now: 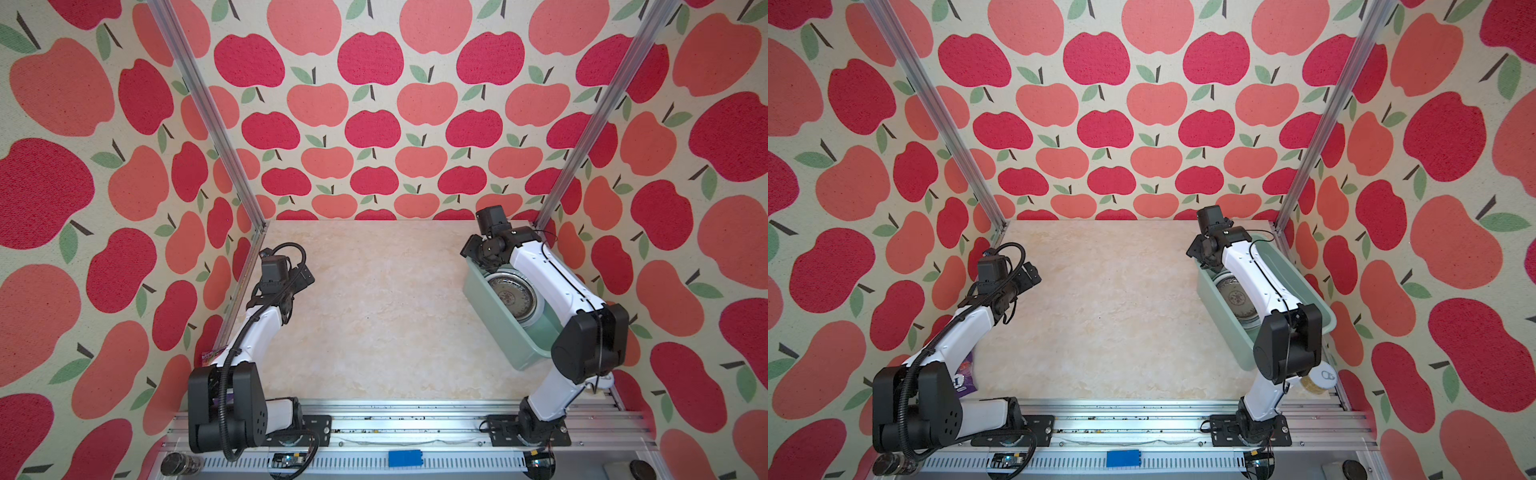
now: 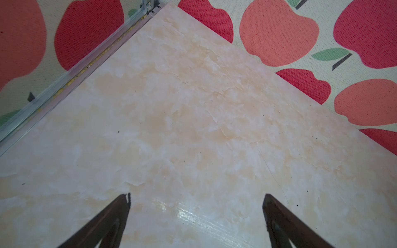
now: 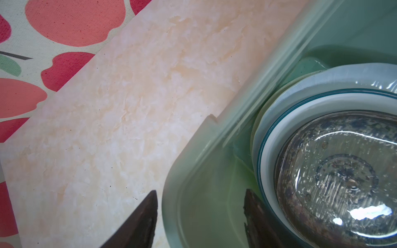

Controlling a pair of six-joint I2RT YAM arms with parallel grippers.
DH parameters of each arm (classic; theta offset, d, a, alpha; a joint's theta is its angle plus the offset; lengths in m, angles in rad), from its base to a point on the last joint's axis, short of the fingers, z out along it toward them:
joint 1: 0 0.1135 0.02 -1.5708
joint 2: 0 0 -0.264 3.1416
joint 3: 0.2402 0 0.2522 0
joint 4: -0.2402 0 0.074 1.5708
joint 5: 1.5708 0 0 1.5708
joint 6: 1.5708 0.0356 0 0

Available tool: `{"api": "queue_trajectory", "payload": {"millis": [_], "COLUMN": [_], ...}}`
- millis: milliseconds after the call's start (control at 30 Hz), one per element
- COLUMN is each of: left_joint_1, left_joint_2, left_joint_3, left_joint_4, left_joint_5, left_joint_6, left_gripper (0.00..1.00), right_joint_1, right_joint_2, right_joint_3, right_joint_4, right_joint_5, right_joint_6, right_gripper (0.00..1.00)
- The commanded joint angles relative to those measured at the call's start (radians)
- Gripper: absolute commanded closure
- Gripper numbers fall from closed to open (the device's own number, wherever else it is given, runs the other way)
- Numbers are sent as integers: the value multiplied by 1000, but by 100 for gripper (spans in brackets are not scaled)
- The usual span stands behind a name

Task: Place the plates into the plastic bin on the countertop
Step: Rotate the plastic bin at the center of the table.

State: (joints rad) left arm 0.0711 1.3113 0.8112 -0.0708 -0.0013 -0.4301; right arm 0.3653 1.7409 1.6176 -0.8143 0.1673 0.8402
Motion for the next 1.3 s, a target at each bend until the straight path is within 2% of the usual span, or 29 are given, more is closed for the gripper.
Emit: {"api": "queue_trajectory", "payload": {"millis": [0,100,200,267,500,833,1000,1267], "left_joint_1": [-4,-7,-10,-10,-11,-10,4,101], "left_joint_2": [17,29,31,32,22,-37,-80,-163], "left_joint_3": [36,46,50,49,55,69,69,46], "left_joint_4": [9,10,4,4,-6,-48,-77,-111], "left_joint_5": [19,27,28,27,21,-29,-45,-86], "left_joint_6": [-27,-30,-29,-28,-31,-17,11,-4], "left_gripper": [1,1,1,1,1,1,1,1], "right_joint_1": [-8,-6,-3,2,46,238,370,614], "right_joint_2": [79,160,204,212,195,149,158,188], "right_joint_3": [85,175,229,241,239,218,229,288], "right_joint_4": [-28,-70,-91,-89,-102,-94,-82,-99], "right_joint_5": [0,-28,-50,-63,-95,-178,-244,-300], "right_joint_6": [-33,-92,-133,-153,-213,-302,-334,-384], "right_gripper": [37,42,51,61,80,94,94,94]}}
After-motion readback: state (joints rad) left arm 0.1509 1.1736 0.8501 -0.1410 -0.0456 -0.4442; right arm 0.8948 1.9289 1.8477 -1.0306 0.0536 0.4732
